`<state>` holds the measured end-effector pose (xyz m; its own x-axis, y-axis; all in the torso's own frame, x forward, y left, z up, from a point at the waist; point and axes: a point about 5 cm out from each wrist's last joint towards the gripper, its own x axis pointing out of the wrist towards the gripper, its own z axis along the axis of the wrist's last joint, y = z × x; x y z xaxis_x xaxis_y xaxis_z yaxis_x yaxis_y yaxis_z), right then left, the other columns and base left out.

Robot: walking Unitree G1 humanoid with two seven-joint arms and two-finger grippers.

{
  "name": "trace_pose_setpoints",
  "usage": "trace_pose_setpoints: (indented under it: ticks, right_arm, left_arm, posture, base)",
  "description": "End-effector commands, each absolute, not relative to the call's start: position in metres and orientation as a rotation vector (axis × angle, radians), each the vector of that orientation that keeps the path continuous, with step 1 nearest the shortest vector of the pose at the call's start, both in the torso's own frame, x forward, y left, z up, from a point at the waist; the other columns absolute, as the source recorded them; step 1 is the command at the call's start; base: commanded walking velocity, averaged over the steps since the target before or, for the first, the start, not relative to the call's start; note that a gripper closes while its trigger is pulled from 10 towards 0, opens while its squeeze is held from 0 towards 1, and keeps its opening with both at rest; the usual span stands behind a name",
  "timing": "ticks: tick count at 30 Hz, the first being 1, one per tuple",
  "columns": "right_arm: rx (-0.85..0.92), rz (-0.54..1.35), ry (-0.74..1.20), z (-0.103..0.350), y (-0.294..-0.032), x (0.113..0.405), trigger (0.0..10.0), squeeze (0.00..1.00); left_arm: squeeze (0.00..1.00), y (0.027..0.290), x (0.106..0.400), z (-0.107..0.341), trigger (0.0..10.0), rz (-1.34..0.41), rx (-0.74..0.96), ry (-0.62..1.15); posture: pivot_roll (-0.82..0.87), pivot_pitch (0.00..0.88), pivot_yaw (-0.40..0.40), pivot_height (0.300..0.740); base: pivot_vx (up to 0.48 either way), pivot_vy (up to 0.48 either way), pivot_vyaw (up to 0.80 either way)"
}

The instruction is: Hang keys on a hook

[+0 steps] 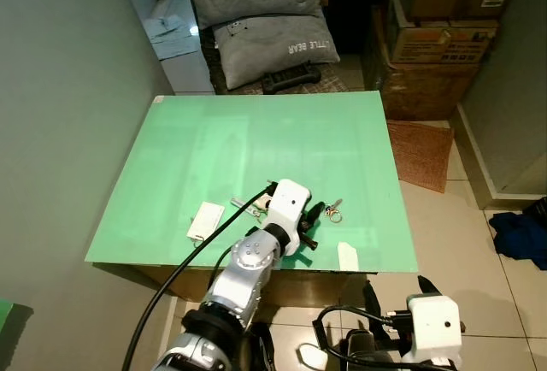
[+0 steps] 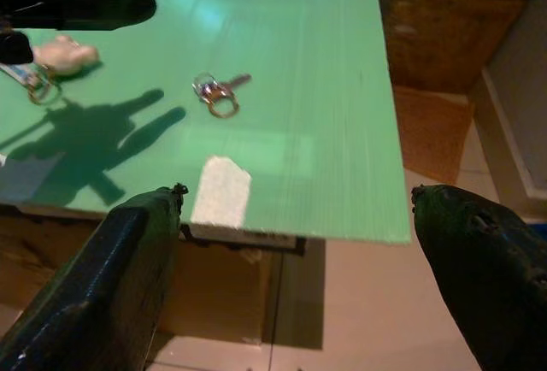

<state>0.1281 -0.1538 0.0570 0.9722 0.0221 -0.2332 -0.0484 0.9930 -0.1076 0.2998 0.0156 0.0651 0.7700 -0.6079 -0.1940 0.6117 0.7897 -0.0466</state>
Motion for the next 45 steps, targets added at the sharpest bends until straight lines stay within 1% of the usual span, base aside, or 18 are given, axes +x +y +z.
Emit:
trace_pose_setpoints:
  ticks: [1,6,9,10,13,15,17,18,21,22,23,24,25,28,30,40,45]
  right_arm:
    - [-0.104,0.026,0.204,0.063,-0.152,0.127,10.0,0.0]
    - [-0.092,0.024,0.203,0.065,-0.147,0.122,10.0,0.0]
    - [-0.084,0.024,0.207,0.069,-0.145,0.116,10.0,0.0]
    - [-0.081,0.03,0.218,0.069,-0.142,0.111,10.0,0.0]
    - [-0.083,0.036,0.225,0.07,-0.14,0.106,10.0,0.0]
    - [-0.085,0.026,0.243,0.073,-0.14,0.097,10.0,0.0]
    - [-0.084,0.023,0.247,0.074,-0.14,0.094,10.0,0.0]
    - [-0.081,0.02,0.257,0.075,-0.138,0.089,10.0,0.0]
    - [-0.079,0.022,0.266,0.077,-0.136,0.084,10.0,0.0]
    - [-0.077,0.024,0.278,0.077,-0.134,0.079,10.0,0.0]
    - [-0.076,0.023,0.282,0.077,-0.134,0.077,10.0,0.0]
    - [-0.076,0.023,0.282,0.077,-0.134,0.077,10.0,0.0]
    - [-0.076,0.02,0.289,0.079,-0.133,0.074,10.0,0.0]
    - [-0.076,0.017,0.298,0.079,-0.133,0.071,10.0,0.0]
    - [-0.074,0.016,0.31,0.08,-0.132,0.066,10.0,0.0]
    - [-0.074,0.017,0.317,0.083,-0.13,0.061,10.0,0.0]
    - [-0.067,0.025,0.276,0.089,-0.133,0.071,10.0,0.0]
  left_arm:
    - [1.0,0.011,0.299,0.063,10.0,-0.669,0.032,0.212]
    - [1.0,0.004,0.302,0.066,10.0,-0.686,0.065,0.204]
    - [1.0,0.005,0.308,0.065,10.0,-0.661,0.092,0.22]
    - [1.0,0.007,0.314,0.065,10.0,-0.631,0.103,0.235]
    - [1.0,0.005,0.316,0.066,10.0,-0.626,0.099,0.241]
    - [1.0,0.001,0.318,0.068,10.0,-0.628,0.107,0.234]
    - [1.0,0.0,0.318,0.068,10.0,-0.628,0.103,0.236]
    - [1.0,-0.003,0.318,0.068,10.0,-0.632,0.088,0.248]
    - [1.0,-0.007,0.317,0.069,10.0,-0.646,0.064,0.258]
    - [0.82,-0.012,0.317,0.07,10.0,-0.661,0.035,0.266]
    - [0.35,-0.013,0.317,0.07,10.0,-0.665,0.027,0.268]
    - [0.35,-0.013,0.317,0.07,10.0,-0.665,0.027,0.268]
    - [0.0,-0.015,0.316,0.071,10.0,-0.671,0.007,0.27]
    - [0.0,-0.019,0.315,0.071,10.0,-0.676,-0.041,0.28]
    - [0.0,-0.028,0.313,0.075,10.0,-0.685,-0.122,0.291]
    - [0.0,-0.047,0.314,0.096,10.0,-0.738,-0.236,0.23]
    - [0.0,-0.055,0.313,0.108,10.0,-0.787,-0.271,0.171]
  posture:
    - [-0.29,0.215,0.153,0.74]
    - [-0.29,0.233,0.162,0.74]
    - [-0.3,0.271,0.164,0.74]
    - [-0.3,0.284,0.167,0.74]
    - [-0.31,0.296,0.169,0.74]
    - [-0.33,0.327,0.172,0.74]
    - [-0.33,0.335,0.172,0.74]
    - [-0.34,0.352,0.173,0.74]
    - [-0.35,0.366,0.173,0.74]
    - [-0.35,0.378,0.176,0.74]
    - [-0.35,0.378,0.176,0.74]
    - [-0.35,0.378,0.176,0.74]
    - [-0.35,0.391,0.181,0.74]
    - [-0.36,0.396,0.182,0.74]
    - [-0.36,0.413,0.183,0.74]
    - [-0.38,0.428,0.187,0.74]
    - [-0.38,0.43,0.191,0.74]
  base:
    - [0.0,0.0,0.0]
    - [0.0,0.0,0.0]
    - [0.0,0.0,0.0]
    - [0.0,0.0,0.0]
    - [0.0,0.0,0.0]
    - [0.0,0.0,0.0]
    - [0.0,0.0,0.0]
    - [0.0,0.0,0.0]
    - [0.0,0.0,0.0]
    - [0.0,0.0,0.0]
    - [0.0,0.0,0.0]
    - [0.0,0.0,0.0]
    - [0.0,0.0,0.0]
    - [0.0,0.0,0.0]
    - [0.0,0.0,0.0]
    - [0.0,0.0,0.0]
    - [0.0,0.0,0.0]
